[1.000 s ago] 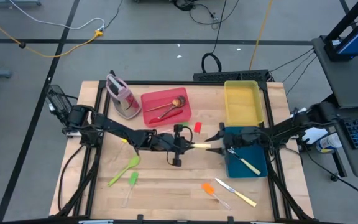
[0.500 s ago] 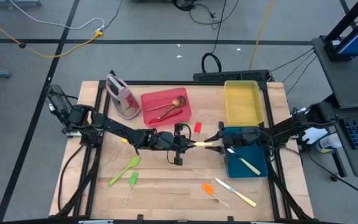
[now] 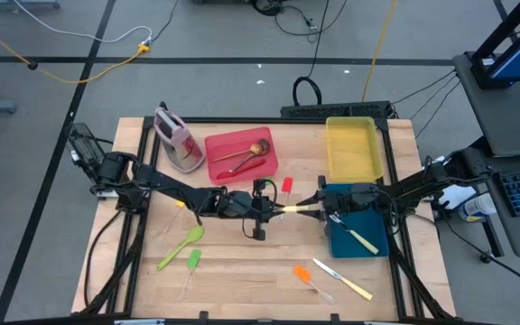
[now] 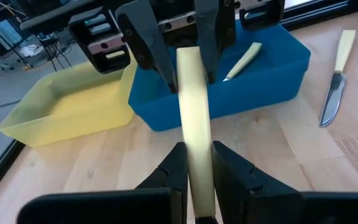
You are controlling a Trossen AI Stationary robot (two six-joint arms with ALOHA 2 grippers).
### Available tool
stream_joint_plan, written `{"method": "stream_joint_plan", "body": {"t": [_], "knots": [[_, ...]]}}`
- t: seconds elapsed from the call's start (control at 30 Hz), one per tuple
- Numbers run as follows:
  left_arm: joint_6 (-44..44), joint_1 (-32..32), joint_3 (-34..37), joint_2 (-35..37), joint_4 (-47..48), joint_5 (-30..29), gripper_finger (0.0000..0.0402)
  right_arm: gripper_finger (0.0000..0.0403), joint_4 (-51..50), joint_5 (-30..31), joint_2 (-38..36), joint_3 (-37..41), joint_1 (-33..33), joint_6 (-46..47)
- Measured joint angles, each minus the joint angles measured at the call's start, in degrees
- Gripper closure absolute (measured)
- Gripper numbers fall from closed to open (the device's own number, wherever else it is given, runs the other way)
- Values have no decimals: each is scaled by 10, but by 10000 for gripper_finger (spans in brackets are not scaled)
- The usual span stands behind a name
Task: Pick & Place Kitchen Items
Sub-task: Put the left yellow knife into the blue bin
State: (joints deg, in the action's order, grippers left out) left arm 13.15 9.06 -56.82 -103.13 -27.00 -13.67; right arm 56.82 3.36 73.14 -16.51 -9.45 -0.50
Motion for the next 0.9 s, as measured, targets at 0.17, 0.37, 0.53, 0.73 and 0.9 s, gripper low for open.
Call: {"method": "stream_joint_plan", "body": {"t": [0.17, 0.37, 0.53, 0.73, 0.9], "knots": [[2, 0, 0, 0, -1, 1, 355, 304, 0, -3, 0, 0, 0, 12], [5, -1, -1, 0, -10, 1, 355, 248, -4, -6, 1, 0, 0, 14], [3, -1, -1, 0, -8, 0, 355, 236, -3, -6, 1, 0, 0, 11], [3, 0, -1, 0, -6, 1, 355, 274, -2, -3, 1, 0, 0, 9], [-2, 0, -1, 0, -10, -2, 355, 321, -1, 6, 1, 0, 0, 8]]}}
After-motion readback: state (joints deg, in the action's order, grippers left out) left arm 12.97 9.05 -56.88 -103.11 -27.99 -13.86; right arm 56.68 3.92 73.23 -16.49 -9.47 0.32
